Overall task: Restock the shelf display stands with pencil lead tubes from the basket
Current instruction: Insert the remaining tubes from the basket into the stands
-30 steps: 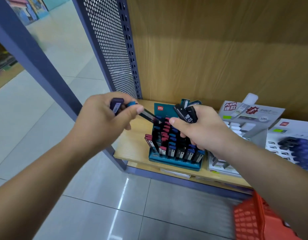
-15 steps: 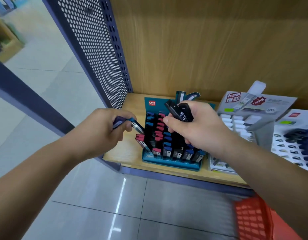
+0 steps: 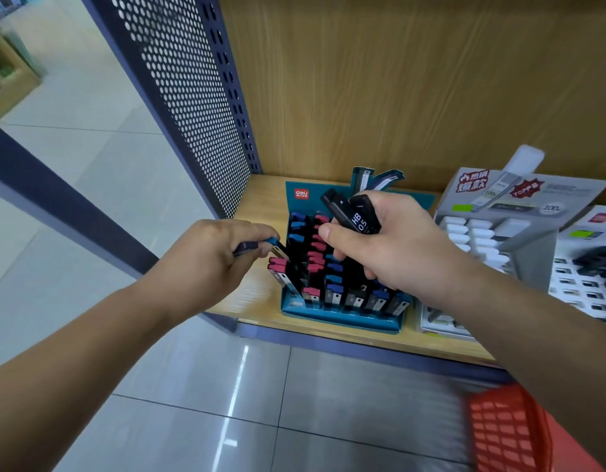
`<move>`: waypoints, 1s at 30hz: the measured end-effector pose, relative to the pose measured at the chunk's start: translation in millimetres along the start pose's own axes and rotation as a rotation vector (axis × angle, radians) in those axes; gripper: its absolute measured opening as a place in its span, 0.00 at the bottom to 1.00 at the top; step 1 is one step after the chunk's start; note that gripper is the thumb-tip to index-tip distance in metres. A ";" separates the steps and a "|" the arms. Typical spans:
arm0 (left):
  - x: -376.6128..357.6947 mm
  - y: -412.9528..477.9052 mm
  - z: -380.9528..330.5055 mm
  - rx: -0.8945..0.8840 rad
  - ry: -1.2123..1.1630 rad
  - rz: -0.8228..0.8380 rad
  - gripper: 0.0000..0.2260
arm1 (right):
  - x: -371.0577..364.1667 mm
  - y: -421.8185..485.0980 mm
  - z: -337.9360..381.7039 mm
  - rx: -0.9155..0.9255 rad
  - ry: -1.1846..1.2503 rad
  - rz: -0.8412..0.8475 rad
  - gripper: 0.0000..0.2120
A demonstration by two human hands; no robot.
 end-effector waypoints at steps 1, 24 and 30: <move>-0.3 -1.4 0.3 -0.006 -0.003 -0.012 0.07 | 0.0 -0.4 0.6 -0.002 0.002 0.001 0.12; 5.7 13.5 -11.9 -0.194 0.286 0.113 0.13 | 0.5 -0.1 3.0 -0.033 0.019 0.022 0.11; 15.6 48.5 -25.7 -0.089 0.334 0.347 0.08 | 2.9 -0.4 3.7 -0.042 0.035 0.020 0.08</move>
Point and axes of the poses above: each hand's wrist, its own y-axis towards the middle knuckle, its own x-axis out of the back of the hand, z = x × y, the point moved 3 cm from there along y, towards the middle knuckle, and after that the axes turned 10 degrees about x, right-handed, at the moved point
